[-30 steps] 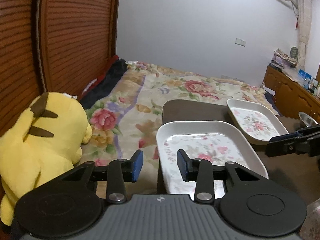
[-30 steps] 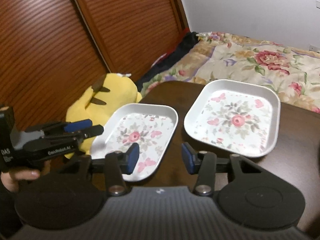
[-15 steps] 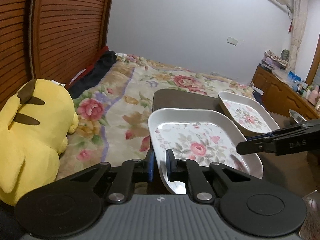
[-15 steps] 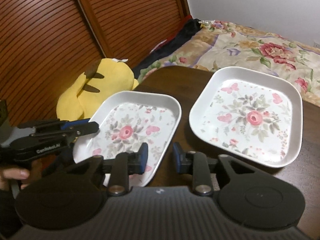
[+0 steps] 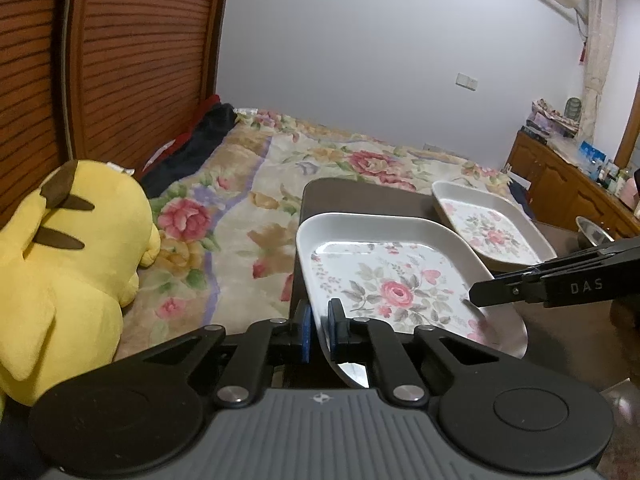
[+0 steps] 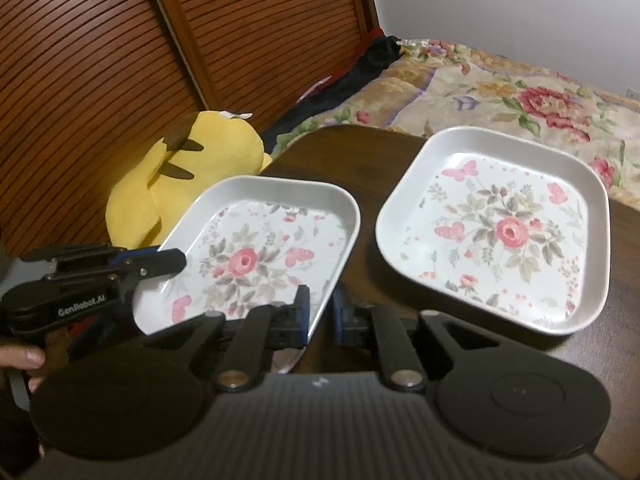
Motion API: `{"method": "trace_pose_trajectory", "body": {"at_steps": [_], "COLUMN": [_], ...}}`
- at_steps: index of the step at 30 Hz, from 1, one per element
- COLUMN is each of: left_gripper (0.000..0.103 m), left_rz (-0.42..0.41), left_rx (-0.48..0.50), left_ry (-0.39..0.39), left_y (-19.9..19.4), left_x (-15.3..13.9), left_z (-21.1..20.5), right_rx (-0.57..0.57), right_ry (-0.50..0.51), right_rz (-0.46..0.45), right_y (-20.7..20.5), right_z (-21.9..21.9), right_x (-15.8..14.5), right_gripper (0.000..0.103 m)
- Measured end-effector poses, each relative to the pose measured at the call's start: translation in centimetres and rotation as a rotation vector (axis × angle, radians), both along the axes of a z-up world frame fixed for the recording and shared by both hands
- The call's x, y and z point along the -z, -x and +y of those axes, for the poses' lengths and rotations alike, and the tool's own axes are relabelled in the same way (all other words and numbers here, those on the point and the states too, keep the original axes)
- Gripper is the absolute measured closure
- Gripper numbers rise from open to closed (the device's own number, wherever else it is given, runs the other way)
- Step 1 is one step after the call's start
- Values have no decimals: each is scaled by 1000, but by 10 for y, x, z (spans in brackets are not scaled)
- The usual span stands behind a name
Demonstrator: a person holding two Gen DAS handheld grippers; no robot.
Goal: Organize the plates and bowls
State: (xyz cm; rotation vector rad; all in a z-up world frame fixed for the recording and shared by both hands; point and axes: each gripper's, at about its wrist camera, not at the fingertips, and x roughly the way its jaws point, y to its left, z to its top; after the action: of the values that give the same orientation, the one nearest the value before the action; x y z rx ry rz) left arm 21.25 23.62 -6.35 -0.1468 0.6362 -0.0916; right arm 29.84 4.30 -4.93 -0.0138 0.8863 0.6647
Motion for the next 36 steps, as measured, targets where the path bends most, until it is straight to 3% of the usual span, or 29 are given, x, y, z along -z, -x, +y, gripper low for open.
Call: {"method": "trace_pose_trajectory", "body": {"at_steps": [16, 36], "left_gripper": [93, 93], "left_rz": [-70, -113], "left_rx": [35, 131], "left_ry": [-11, -23], "left_y": [33, 78], "left_x": [-53, -76], "left_z": [-50, -112], "right_rx": [41, 117], "right_ry": [-50, -71], "right_rz": [-65, -129], "right_y": [36, 93], "right_z": [-46, -115], "right_x": [-46, -67], "right_gripper": [90, 90]}}
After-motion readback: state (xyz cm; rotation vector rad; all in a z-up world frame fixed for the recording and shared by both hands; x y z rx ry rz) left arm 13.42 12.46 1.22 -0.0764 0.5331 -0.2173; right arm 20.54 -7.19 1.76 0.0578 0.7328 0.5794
